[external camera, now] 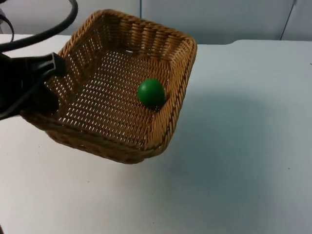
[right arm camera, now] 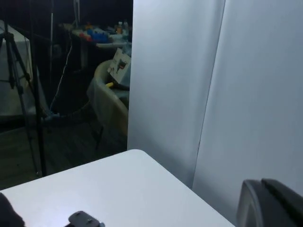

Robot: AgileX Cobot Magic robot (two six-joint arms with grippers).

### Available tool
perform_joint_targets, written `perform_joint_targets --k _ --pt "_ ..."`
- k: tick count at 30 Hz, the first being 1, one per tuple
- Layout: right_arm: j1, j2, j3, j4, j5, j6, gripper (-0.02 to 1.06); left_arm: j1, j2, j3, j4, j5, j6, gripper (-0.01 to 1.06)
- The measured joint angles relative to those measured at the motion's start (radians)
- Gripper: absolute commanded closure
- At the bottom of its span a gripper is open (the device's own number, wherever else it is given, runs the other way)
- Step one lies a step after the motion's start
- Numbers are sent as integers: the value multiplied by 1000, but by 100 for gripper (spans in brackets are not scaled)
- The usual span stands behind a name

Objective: Pick up the basket with the left hand and place the ball into the basket with the right hand.

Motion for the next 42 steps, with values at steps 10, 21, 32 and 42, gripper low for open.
perform_joint_targets --k 10,21,32,42 --pt "0 -8 0 -2 61 20 105 0 123 -61 -33 -18 0 105" --pt "0 -8 0 -46 72 26 105 0 223 -67 -45 -33 -14 105" --pt "0 -8 0 -52 72 26 105 0 230 -67 -42 -10 -19 66" --pt "0 -8 0 -53 72 26 105 5 230 -70 -13 -1 -19 39"
